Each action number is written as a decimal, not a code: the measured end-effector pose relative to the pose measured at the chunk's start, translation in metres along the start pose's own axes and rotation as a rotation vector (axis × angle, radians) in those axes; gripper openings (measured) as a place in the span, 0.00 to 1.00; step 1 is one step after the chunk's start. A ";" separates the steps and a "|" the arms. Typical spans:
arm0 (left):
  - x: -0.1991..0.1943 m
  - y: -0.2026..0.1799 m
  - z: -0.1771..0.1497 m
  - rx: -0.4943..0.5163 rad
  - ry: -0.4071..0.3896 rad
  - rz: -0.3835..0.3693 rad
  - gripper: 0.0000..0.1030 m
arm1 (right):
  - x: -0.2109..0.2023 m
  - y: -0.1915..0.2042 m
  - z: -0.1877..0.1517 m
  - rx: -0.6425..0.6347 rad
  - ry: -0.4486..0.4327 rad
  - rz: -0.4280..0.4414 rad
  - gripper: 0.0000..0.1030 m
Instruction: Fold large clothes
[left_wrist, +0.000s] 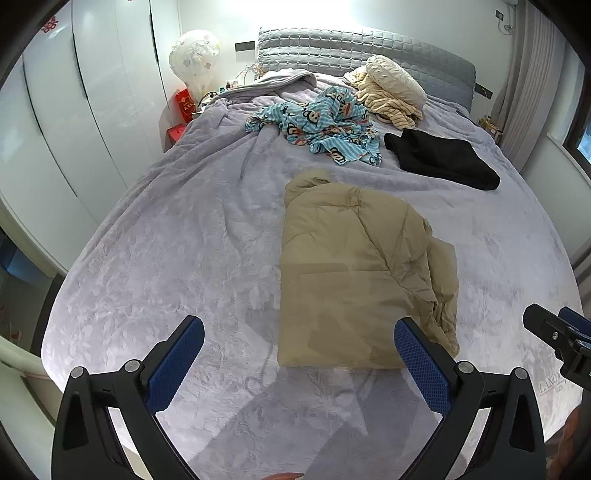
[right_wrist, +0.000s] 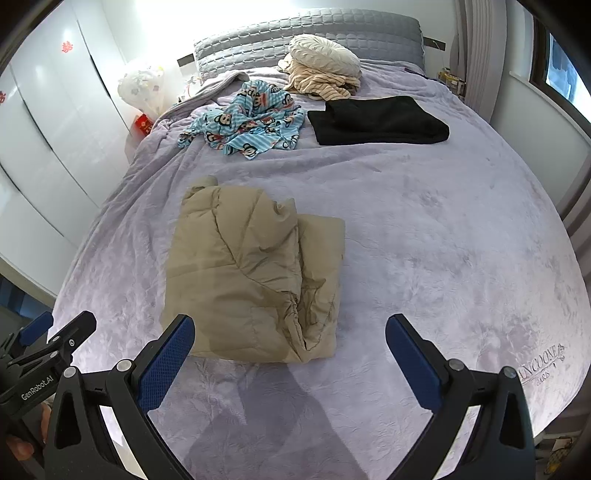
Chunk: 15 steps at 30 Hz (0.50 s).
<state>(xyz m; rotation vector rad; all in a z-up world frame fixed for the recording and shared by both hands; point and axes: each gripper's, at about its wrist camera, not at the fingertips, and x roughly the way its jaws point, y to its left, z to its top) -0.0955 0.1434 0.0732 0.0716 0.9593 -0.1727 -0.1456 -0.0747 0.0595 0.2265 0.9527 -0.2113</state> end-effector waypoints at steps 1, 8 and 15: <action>0.000 0.000 0.000 0.000 0.000 0.000 1.00 | 0.000 0.000 0.000 0.001 -0.001 -0.001 1.00; -0.004 0.001 0.000 0.003 -0.004 -0.004 1.00 | 0.000 0.000 0.001 -0.001 0.000 0.001 1.00; -0.005 0.002 0.001 0.003 -0.005 -0.005 1.00 | 0.000 0.000 0.001 -0.003 0.001 0.002 1.00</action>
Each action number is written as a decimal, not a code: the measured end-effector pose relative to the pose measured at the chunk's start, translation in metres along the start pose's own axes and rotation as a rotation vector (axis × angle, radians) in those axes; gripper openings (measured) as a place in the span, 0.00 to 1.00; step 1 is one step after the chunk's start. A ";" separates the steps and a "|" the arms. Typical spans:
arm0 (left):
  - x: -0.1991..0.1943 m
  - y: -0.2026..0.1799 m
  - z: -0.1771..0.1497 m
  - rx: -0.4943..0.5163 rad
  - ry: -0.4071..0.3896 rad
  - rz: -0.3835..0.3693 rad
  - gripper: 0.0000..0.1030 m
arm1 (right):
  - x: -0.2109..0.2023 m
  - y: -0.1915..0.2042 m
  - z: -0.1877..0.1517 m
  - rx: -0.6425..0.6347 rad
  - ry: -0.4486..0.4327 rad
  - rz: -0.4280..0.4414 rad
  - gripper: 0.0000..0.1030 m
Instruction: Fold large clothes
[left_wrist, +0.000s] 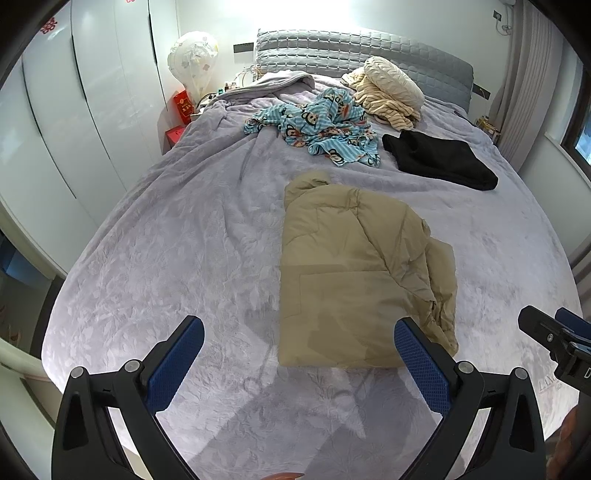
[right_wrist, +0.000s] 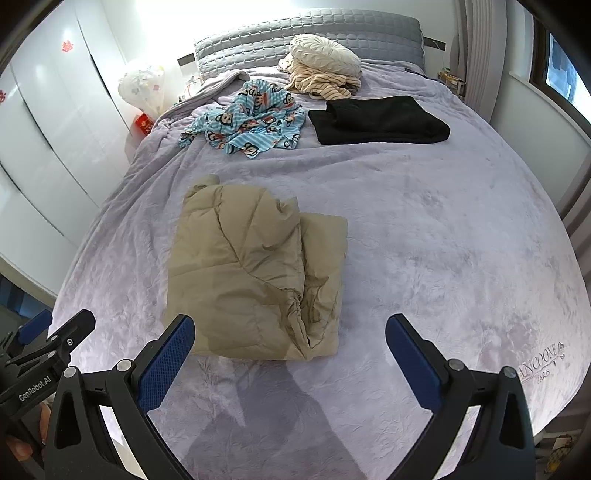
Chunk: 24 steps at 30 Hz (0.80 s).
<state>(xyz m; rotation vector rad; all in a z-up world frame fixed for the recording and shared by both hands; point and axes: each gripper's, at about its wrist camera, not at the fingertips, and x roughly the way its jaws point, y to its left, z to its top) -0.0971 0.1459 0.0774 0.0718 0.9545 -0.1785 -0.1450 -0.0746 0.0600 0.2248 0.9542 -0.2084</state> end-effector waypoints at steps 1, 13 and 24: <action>0.000 0.000 0.000 0.000 0.000 0.000 1.00 | 0.000 0.000 0.000 0.001 -0.001 0.000 1.00; 0.000 0.001 0.001 0.005 -0.004 0.006 1.00 | -0.001 0.001 0.000 -0.001 -0.003 0.000 1.00; -0.003 0.003 0.002 0.004 -0.006 0.013 1.00 | -0.001 0.001 0.000 0.000 -0.003 0.000 1.00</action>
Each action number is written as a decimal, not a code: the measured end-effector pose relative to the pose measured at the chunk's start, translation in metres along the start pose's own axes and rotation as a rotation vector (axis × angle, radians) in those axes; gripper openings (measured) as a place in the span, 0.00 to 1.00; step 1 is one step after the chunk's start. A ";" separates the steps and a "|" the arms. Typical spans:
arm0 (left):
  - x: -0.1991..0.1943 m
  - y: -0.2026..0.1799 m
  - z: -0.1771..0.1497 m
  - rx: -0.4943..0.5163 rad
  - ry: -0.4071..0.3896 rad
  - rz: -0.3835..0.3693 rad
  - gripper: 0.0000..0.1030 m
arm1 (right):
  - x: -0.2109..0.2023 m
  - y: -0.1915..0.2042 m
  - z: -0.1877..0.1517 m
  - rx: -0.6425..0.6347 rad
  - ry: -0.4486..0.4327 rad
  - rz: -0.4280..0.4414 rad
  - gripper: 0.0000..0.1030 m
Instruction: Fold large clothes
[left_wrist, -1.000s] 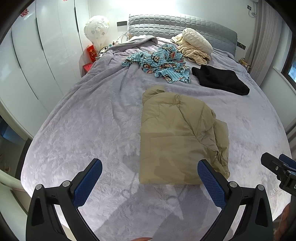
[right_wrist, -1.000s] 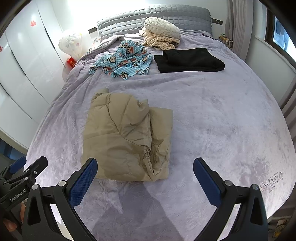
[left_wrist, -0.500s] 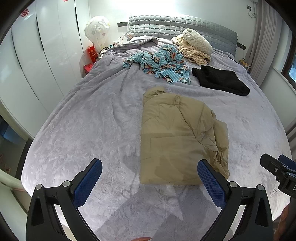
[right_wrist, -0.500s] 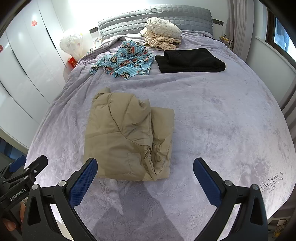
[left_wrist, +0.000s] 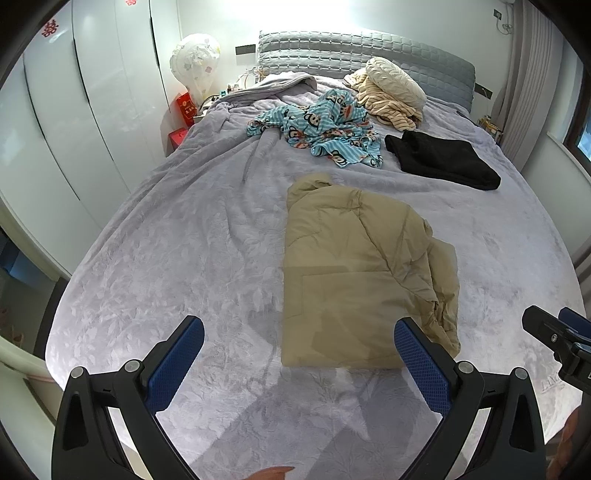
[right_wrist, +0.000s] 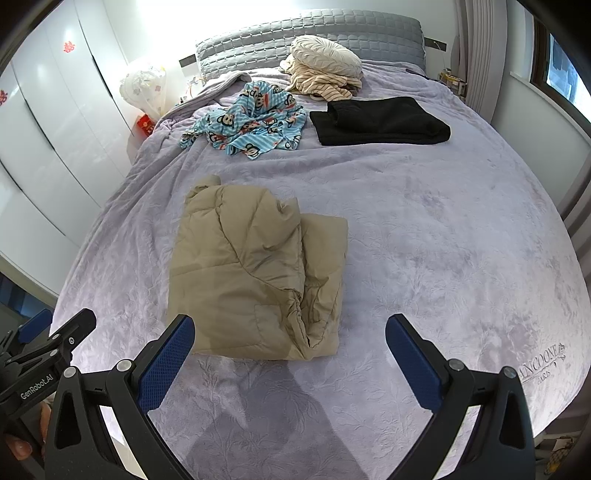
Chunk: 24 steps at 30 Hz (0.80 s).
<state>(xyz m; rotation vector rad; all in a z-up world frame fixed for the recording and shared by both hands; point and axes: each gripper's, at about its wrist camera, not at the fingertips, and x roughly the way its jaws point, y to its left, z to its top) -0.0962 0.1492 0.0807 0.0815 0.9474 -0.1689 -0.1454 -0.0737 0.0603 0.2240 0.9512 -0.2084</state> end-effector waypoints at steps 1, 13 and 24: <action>0.000 0.001 0.001 0.000 0.001 -0.001 1.00 | 0.000 0.000 0.000 0.000 0.001 0.001 1.00; 0.000 -0.001 -0.001 0.000 -0.001 0.002 1.00 | 0.000 0.000 0.000 -0.002 0.001 0.000 1.00; 0.001 0.002 0.002 0.002 -0.003 0.000 1.00 | 0.000 0.001 -0.001 0.002 0.000 -0.001 1.00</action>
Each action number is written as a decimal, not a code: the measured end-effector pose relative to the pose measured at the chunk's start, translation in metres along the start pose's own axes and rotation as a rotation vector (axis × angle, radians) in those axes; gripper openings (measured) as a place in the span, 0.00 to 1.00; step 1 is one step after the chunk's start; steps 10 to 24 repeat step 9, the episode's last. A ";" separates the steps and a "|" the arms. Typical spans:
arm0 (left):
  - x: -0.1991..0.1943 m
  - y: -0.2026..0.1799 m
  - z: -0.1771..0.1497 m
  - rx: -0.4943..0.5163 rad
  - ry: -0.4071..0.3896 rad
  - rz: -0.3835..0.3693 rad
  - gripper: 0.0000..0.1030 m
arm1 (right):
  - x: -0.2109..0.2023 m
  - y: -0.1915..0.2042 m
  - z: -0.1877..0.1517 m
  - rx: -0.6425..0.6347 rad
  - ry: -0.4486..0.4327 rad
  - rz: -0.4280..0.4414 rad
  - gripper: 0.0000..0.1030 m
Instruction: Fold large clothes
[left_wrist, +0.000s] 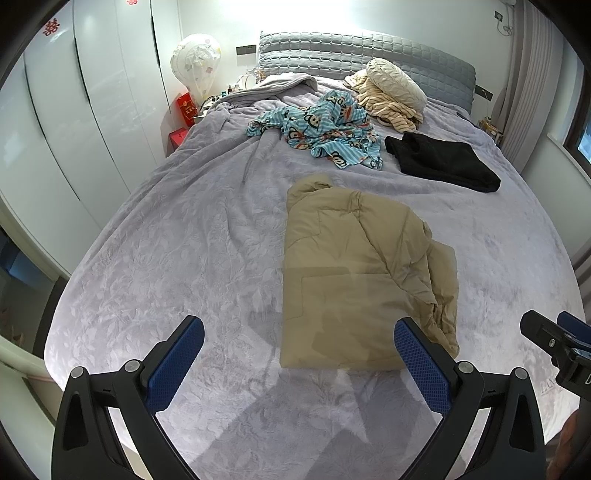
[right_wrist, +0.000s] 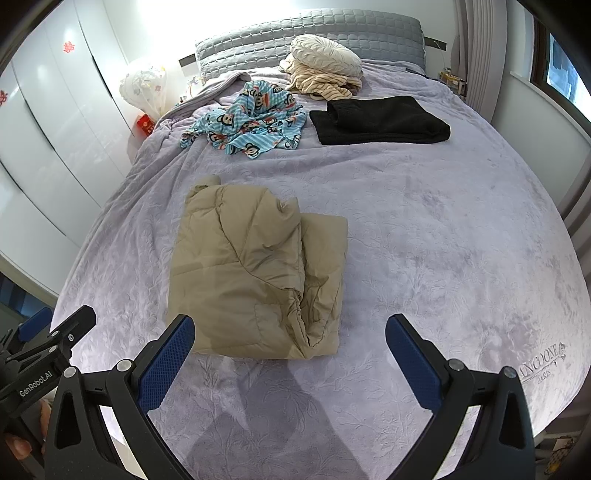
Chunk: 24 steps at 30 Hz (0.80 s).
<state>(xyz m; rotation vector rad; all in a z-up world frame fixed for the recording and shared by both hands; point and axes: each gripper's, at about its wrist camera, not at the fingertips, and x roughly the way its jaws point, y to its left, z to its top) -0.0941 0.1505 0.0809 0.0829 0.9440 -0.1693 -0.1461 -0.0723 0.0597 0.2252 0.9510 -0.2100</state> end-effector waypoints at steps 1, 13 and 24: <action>0.000 0.000 0.000 0.001 0.000 0.000 1.00 | 0.000 0.000 0.000 0.000 0.000 0.000 1.00; -0.003 -0.005 0.001 0.009 -0.012 -0.003 1.00 | 0.000 0.001 0.000 0.001 0.002 0.000 1.00; -0.003 -0.005 0.001 0.009 -0.012 -0.003 1.00 | 0.000 0.001 0.000 0.001 0.002 0.000 1.00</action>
